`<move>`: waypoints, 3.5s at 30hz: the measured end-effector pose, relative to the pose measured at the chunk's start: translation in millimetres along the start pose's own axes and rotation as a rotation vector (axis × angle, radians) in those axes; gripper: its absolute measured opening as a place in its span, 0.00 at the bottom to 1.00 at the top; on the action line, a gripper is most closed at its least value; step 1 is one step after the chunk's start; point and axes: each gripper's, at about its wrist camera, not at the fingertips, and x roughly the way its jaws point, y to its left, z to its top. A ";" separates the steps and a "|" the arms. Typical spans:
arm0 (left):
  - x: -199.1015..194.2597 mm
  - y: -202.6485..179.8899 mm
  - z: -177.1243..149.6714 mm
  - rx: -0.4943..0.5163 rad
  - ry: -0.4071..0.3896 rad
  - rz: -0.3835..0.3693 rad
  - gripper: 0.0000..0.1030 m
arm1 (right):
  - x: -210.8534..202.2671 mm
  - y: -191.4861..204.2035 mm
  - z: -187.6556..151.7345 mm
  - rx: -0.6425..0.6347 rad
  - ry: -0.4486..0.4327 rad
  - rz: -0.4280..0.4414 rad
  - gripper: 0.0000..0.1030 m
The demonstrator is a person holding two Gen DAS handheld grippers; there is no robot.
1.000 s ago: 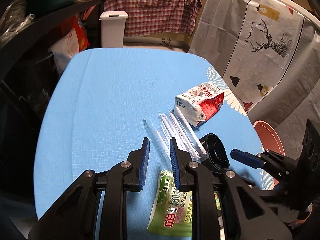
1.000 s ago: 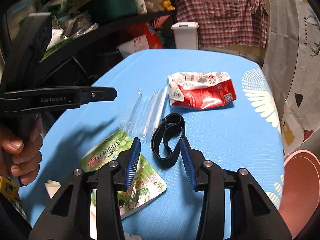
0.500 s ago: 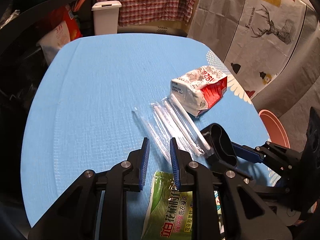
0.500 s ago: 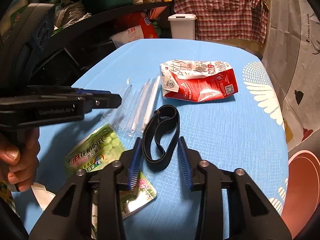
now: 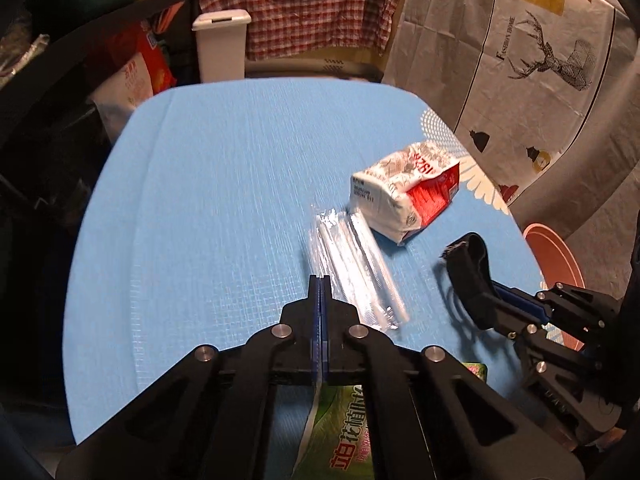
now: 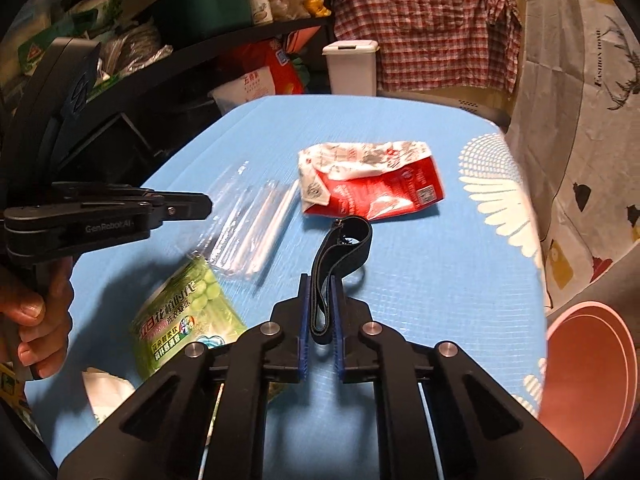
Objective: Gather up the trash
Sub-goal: 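Grasp the black elastic band with the right gripper while the left gripper grasps the clear straws, then carry the elastic band and straws over the pink bin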
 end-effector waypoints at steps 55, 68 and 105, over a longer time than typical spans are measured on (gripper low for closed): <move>-116.9 -102.1 10.4 0.094 -0.255 -0.006 0.00 | -200.4 -125.4 -34.4 0.175 -0.248 -0.218 0.09; -102.6 -136.5 17.3 0.139 -0.247 -0.054 0.00 | -201.6 -138.8 -37.1 0.194 -0.250 -0.251 0.09; -53.6 -226.9 9.3 0.304 -0.162 -0.197 0.00 | -190.5 -189.7 -51.6 0.296 -0.159 -0.308 0.09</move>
